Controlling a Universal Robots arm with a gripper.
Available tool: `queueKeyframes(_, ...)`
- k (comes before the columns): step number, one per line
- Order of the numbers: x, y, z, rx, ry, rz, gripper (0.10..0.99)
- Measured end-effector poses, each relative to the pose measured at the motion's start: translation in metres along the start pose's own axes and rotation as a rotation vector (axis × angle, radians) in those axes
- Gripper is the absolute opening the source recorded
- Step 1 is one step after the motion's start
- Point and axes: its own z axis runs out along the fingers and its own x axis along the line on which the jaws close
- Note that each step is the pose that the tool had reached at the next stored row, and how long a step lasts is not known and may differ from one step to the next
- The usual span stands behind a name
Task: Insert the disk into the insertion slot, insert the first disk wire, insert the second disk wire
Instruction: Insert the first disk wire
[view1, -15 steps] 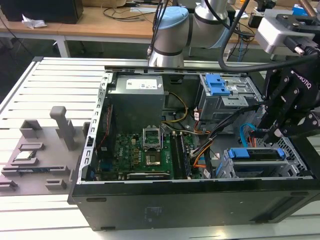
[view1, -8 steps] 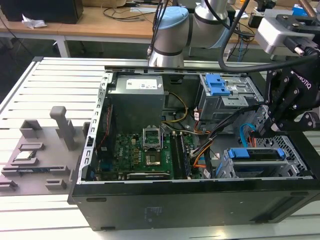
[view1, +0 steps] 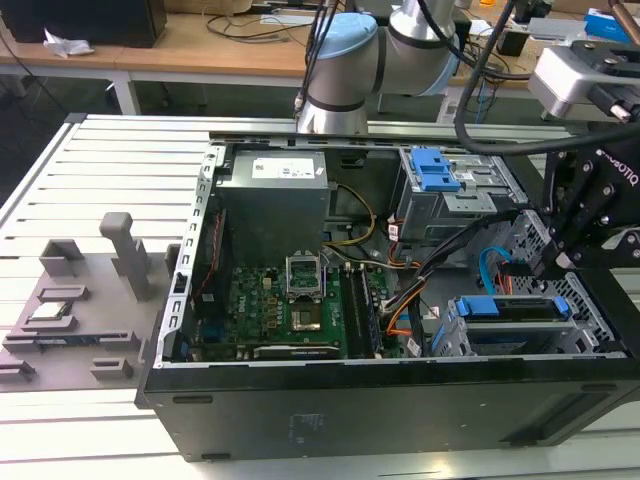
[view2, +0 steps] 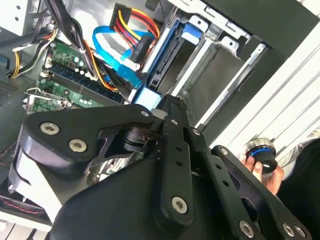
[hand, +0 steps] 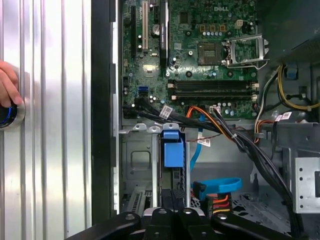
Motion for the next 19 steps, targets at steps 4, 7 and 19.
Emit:
queueKeyframes(4,-0.0031,-0.0124,0.0044,0.0,0.0074,0.0,0.106)
queueKeyframes(7,-0.0127,-0.0182,0.0096,0.0,0.0155,0.001,0.106)
queueKeyframes(19,-0.0411,-0.0209,0.0264,0.001,0.0313,0.001,0.106)
